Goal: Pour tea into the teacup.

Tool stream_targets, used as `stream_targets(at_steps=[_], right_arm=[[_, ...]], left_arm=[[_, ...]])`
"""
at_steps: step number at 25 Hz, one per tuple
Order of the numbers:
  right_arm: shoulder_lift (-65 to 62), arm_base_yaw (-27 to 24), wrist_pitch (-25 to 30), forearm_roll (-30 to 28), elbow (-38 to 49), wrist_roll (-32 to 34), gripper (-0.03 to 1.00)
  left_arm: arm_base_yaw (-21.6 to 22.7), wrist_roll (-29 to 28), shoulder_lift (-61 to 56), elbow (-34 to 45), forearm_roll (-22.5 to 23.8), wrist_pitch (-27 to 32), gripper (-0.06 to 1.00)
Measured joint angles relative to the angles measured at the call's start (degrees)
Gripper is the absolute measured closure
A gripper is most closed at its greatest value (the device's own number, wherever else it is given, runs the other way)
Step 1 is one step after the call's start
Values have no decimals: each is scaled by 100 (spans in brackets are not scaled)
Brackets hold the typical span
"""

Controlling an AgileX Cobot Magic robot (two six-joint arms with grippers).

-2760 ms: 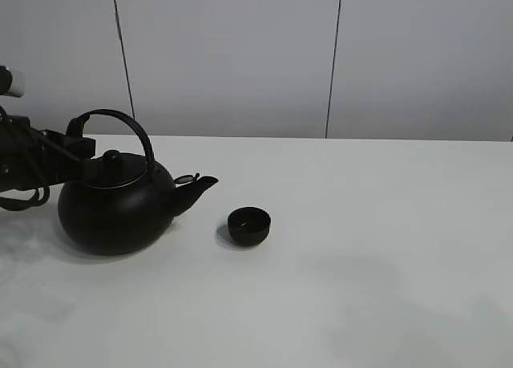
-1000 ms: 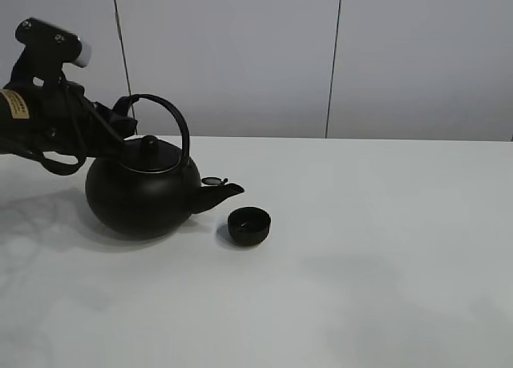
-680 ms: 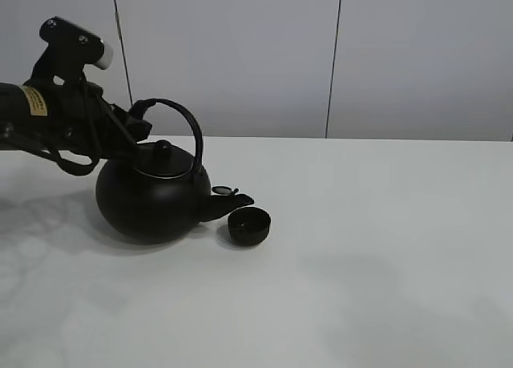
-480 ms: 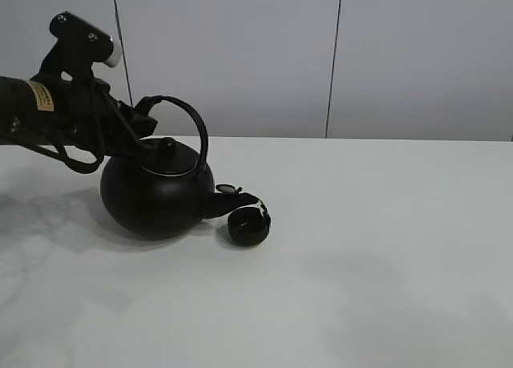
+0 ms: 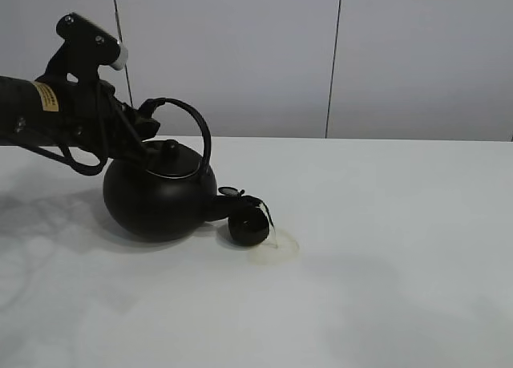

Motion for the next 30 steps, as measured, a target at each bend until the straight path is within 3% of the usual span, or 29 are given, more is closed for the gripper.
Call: stream_targets(at_steps=[23, 27, 30], right_arm=[[0, 0, -5, 0, 0, 0, 39], [0, 0, 0, 0, 0, 0, 39], [0, 0, 0, 0, 0, 0, 39]], left_arm=[[141, -7, 0, 0, -58, 8, 82], [141, -389, 0, 28, -95, -134, 82], [186, -885, 0, 160, -280, -599, 82]])
